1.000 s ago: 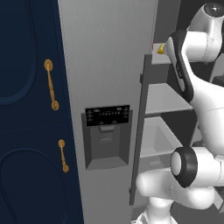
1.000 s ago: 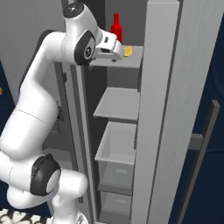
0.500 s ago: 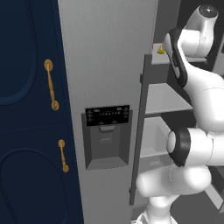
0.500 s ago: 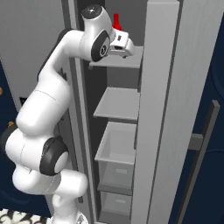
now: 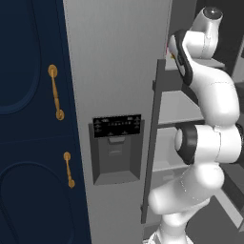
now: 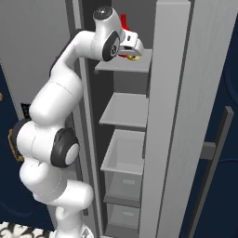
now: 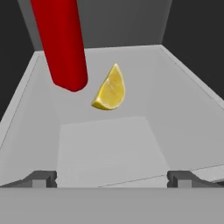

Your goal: Grab a lemon wedge from the fridge and one ice cube from the ice bowl, and put them in the glass of lemonade.

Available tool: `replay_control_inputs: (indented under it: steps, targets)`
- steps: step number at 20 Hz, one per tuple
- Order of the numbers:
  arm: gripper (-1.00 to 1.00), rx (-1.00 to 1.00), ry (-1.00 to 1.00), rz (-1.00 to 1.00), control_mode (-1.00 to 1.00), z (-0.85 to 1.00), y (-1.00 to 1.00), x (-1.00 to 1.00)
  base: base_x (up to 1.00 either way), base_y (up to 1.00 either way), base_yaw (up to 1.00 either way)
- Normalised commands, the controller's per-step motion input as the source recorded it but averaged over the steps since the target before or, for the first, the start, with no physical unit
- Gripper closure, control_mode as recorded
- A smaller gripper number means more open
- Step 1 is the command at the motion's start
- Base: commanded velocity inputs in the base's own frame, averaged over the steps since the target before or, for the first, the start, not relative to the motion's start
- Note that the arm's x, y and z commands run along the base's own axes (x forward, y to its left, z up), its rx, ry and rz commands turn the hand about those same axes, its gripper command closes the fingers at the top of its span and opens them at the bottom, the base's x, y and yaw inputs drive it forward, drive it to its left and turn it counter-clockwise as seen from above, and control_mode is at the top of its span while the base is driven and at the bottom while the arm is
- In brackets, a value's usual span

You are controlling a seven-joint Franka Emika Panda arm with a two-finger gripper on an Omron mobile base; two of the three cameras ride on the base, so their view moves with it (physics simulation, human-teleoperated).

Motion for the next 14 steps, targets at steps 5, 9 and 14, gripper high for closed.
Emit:
replay_control_inputs:
  steps: [5, 9, 14]
  targets:
    - [-1.0, 0.0, 0.0, 0.0, -1.0, -0.19, 0.0, 0.47, 0.0, 0.0, 0.0]
    - [-1.0, 0.0, 0.0, 0.0, -1.0, -0.04, 0.0, 0.53, 0.0, 0.0, 0.0]
    - [-1.0, 0.0, -0.02, -0.02, -1.0, 0.0, 0.0, 0.42, 0.0, 0.0, 0.0]
